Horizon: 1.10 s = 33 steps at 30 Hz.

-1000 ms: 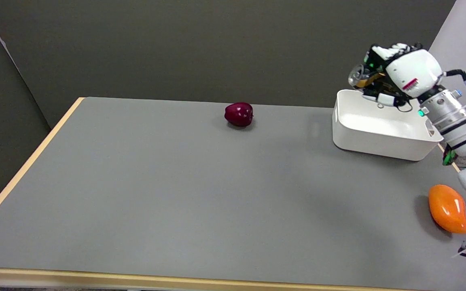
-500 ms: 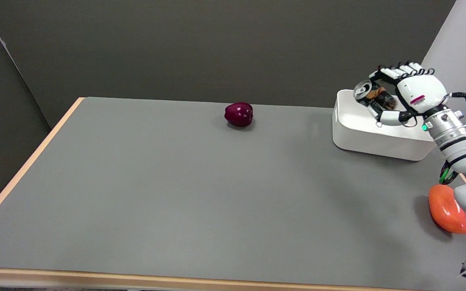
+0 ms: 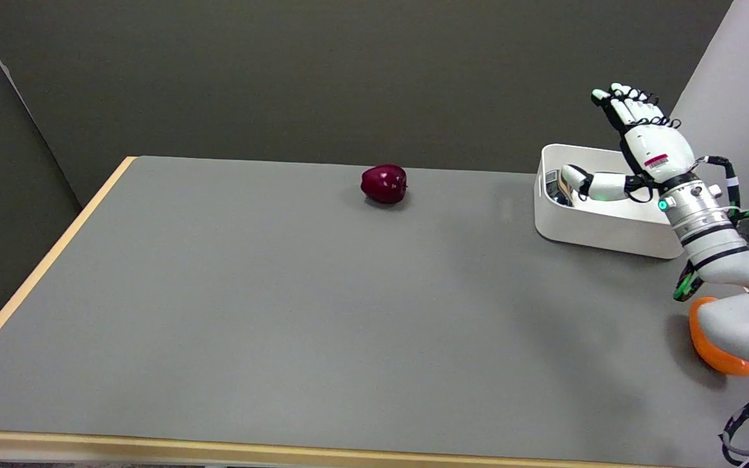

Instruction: Place the black can into the white box.

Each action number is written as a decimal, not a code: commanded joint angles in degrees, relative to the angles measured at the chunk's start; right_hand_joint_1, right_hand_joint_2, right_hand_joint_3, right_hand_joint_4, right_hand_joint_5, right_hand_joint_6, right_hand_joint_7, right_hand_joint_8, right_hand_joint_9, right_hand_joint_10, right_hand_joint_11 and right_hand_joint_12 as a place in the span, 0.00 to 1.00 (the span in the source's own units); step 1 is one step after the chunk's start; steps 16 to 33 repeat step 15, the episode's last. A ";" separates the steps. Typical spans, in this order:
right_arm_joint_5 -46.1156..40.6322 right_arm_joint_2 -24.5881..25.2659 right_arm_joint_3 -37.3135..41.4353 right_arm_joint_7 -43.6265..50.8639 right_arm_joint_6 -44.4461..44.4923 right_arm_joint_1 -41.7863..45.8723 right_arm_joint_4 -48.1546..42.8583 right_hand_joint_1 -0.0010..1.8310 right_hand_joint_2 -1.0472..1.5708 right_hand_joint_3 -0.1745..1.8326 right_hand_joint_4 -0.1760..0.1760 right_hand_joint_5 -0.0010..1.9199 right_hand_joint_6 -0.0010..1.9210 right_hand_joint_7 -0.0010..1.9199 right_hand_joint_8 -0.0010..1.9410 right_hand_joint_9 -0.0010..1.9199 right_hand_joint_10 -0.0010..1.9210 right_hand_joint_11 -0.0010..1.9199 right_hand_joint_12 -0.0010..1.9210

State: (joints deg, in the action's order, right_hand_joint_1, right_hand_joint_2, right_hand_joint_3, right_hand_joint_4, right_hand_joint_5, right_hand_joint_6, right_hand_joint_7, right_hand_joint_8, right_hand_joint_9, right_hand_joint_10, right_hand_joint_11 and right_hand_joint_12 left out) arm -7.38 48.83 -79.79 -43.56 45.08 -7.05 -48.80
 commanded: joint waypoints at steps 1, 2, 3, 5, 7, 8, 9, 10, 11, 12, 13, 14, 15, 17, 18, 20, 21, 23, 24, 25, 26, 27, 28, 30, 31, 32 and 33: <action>-27.63 3.56 -9.94 -9.24 12.96 2.00 -12.02 0.23 0.60 0.51 0.52 0.02 0.05 0.00 0.00 0.00 0.00 0.00 0.00; -30.02 3.56 -10.99 -10.98 14.91 2.30 -13.38 0.21 0.61 0.52 0.52 0.02 0.04 0.00 0.00 0.00 0.00 0.00 0.00; -32.72 3.56 -12.62 -12.38 16.85 2.54 -14.60 0.19 0.61 0.52 0.53 0.02 0.04 0.00 0.00 0.00 0.00 0.00 0.00; -36.99 3.64 -15.16 -14.40 19.35 2.77 -15.51 0.16 0.62 0.53 0.54 0.01 0.04 0.00 0.00 0.00 0.00 0.00 0.01; -42.56 3.79 -18.57 -17.66 22.59 3.02 -15.67 0.13 0.63 0.54 0.56 0.00 0.04 0.00 0.00 0.00 0.00 0.00 0.03; -46.21 3.95 -20.97 -19.68 25.05 3.11 -15.67 0.12 0.64 0.55 0.56 0.00 0.04 0.00 0.00 0.00 0.00 0.00 0.03; -48.85 4.17 -22.86 -22.10 26.74 3.19 -15.60 0.12 0.64 0.55 0.55 0.00 0.04 0.00 0.00 0.00 0.00 0.00 0.03; -50.26 4.36 -24.00 -23.72 28.16 3.27 -15.52 0.11 0.64 0.55 0.53 0.00 0.04 0.00 0.00 0.00 0.00 0.00 0.03; -51.45 4.67 -25.49 -25.75 30.56 3.35 -15.21 0.10 0.64 0.55 0.52 0.00 0.04 0.00 0.00 0.00 0.00 0.00 0.03; -51.96 4.83 -26.09 -26.68 31.74 3.51 -15.04 0.10 0.64 0.55 0.51 0.00 0.04 0.00 0.00 0.00 0.00 0.00 0.02; -52.75 5.15 -27.03 -28.02 33.55 3.90 -14.80 0.09 0.64 0.55 0.51 0.00 0.05 0.00 0.00 0.00 0.00 0.00 0.02; -53.19 5.48 -27.72 -29.12 34.83 4.39 -14.63 0.09 0.65 0.55 0.52 0.00 0.06 0.00 0.00 0.00 0.00 0.00 0.01; -53.48 5.55 -28.08 -29.49 35.28 4.76 -14.63 0.08 0.66 0.54 0.52 0.00 0.07 0.00 0.00 0.00 0.00 0.00 0.00; -53.48 5.55 -28.08 -29.49 35.28 4.76 -14.63 0.08 0.66 0.54 0.52 0.00 0.07 0.00 0.00 0.00 0.00 0.00 0.00; -53.48 5.55 -28.08 -29.49 35.28 4.76 -14.63 0.08 0.66 0.54 0.52 0.00 0.07 0.00 0.00 0.00 0.00 0.00 0.00; -53.48 5.55 -28.08 -29.49 35.28 4.76 -14.63 0.08 0.66 0.54 0.52 0.00 0.07 0.00 0.00 0.00 0.00 0.00 0.00; -53.48 5.55 -28.08 -29.49 35.28 4.76 -14.63 0.08 0.66 0.54 0.52 0.00 0.07 0.00 0.00 0.00 0.00 0.00 0.00; -53.48 5.55 -28.08 -29.49 35.28 4.76 -14.63 0.08 0.66 0.54 0.52 0.00 0.07 0.00 0.00 0.00 0.00 0.00 0.00; -53.48 5.55 -28.08 -29.49 35.28 4.76 -14.63 0.08 0.66 0.54 0.52 0.00 0.07 0.00 0.00 0.00 0.00 0.00 0.00; -53.48 5.55 -28.08 -29.49 35.28 4.76 -14.63 0.08 0.66 0.54 0.52 0.00 0.07 0.00 0.00 0.00 0.00 0.00 0.00; -53.48 5.55 -28.08 -29.49 35.28 4.76 -14.63 0.08 0.66 0.54 0.52 0.00 0.07 0.00 0.00 0.00 0.00 0.00 0.00; -53.48 5.55 -28.08 -29.49 35.28 4.76 -14.63 0.08 0.66 0.54 0.52 0.00 0.07 0.00 0.00 0.00 0.00 0.00 0.00; -53.48 5.55 -28.08 -29.49 35.28 4.76 -14.63 0.08 0.66 0.54 0.52 0.00 0.07 0.00 0.00 0.00 0.00 0.00 0.00; -53.48 5.55 -28.08 -29.49 35.28 4.76 -14.63 0.08 0.66 0.54 0.52 0.00 0.07 0.00 0.00 0.00 0.00 0.00 0.00; -53.48 5.55 -28.08 -29.49 35.28 4.76 -14.63 0.08 0.66 0.54 0.52 0.00 0.07 0.00 0.00 0.00 0.00 0.00 0.00; -53.48 5.55 -28.08 -29.49 35.28 4.76 -14.63 0.08 0.66 0.54 0.52 0.00 0.07 0.00 0.00 0.00 0.00 0.00 0.00; -53.48 5.55 -28.08 -29.49 35.28 4.76 -14.63 0.08 0.66 0.54 0.52 0.00 0.07 0.00 0.00 0.00 0.00 0.00 0.00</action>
